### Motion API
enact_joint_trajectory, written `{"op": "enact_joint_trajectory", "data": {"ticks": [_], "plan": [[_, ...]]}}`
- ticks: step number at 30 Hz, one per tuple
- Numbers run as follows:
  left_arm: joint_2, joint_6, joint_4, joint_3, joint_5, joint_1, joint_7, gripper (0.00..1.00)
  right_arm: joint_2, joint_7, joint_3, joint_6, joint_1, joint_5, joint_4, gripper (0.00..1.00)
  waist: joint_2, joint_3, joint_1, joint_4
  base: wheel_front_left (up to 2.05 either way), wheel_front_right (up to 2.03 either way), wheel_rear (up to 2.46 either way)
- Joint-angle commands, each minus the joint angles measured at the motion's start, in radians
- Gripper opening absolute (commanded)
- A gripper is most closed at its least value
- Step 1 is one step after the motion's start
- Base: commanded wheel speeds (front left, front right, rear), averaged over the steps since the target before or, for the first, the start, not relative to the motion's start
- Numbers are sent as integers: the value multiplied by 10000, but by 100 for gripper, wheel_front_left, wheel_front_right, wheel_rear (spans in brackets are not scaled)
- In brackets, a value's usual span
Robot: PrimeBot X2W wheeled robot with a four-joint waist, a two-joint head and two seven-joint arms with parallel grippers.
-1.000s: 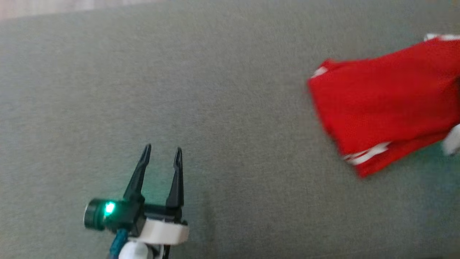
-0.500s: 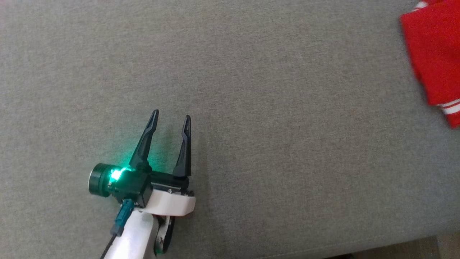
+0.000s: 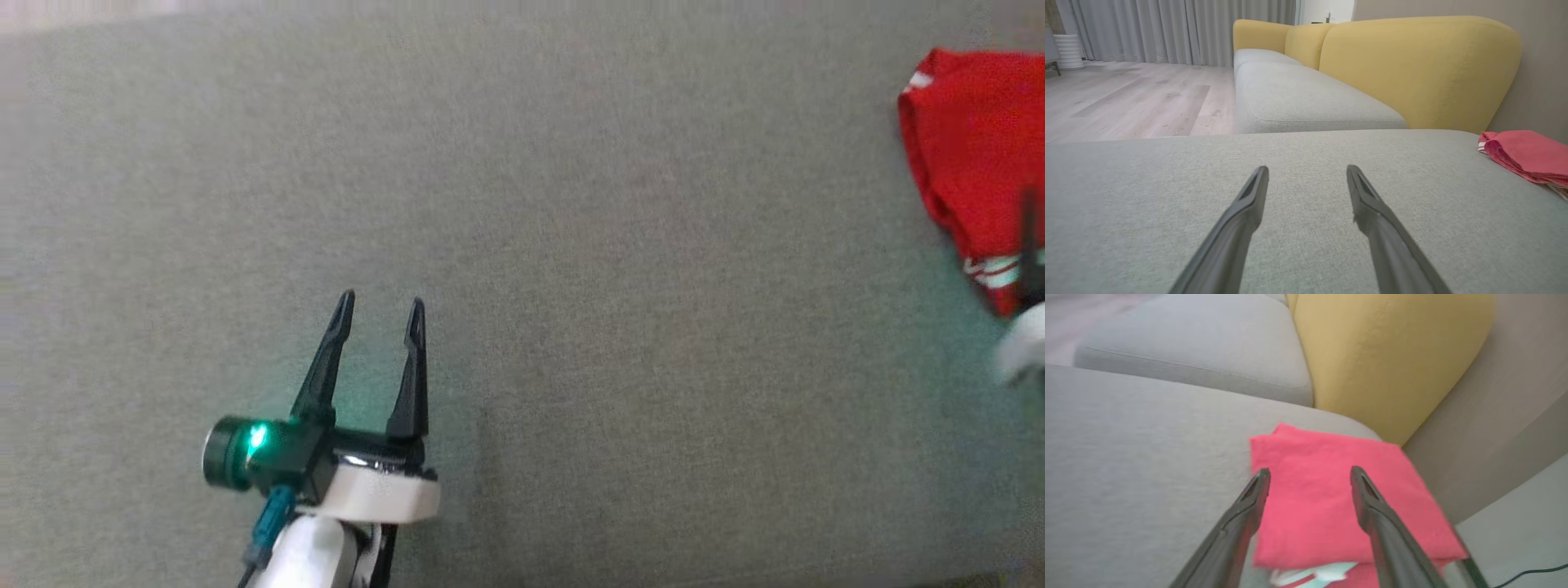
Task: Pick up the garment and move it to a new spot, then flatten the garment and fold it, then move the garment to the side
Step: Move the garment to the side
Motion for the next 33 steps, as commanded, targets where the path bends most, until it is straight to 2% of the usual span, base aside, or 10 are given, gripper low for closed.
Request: {"op": "enact_joint_trajectory", "data": {"ticks": [1, 8, 12, 16, 22, 33], "plan": [[-20, 41, -349, 328, -95, 139, -93, 100, 158, -371, 408, -7, 315, 170, -191, 100, 0, -776, 2, 279, 0, 0, 0], [-20, 159, -351, 496, -320, 1053, -93, 100, 1596, -2606, 2199, -7, 1647, 687, 1288, 100, 0, -2135, 2, 1056, 0, 0, 0], [-20, 305, -437, 629, -356, 1772, -93, 100, 2128, -3488, 3294, -7, 2177, 1269, 1727, 100, 0, -2866, 2, 1372, 0, 0, 0], [-20, 468, -686, 803, -269, 2283, -93, 100, 2394, -3627, 3803, -7, 2680, 1837, 1048, 100, 0, -3239, 2, 1544, 0, 0, 0], [-20, 787, -1029, 1256, -270, 2640, -93, 100, 2516, -3634, 3944, -7, 3497, 1697, -486, 100, 0, -3367, 2, 1551, 0, 0, 0], [-20, 826, -1305, 1609, -216, 2812, -93, 100, 2684, -3636, 3902, -7, 3844, 1413, -837, 100, 0, -3453, 2, 1420, 0, 0, 0]]}}
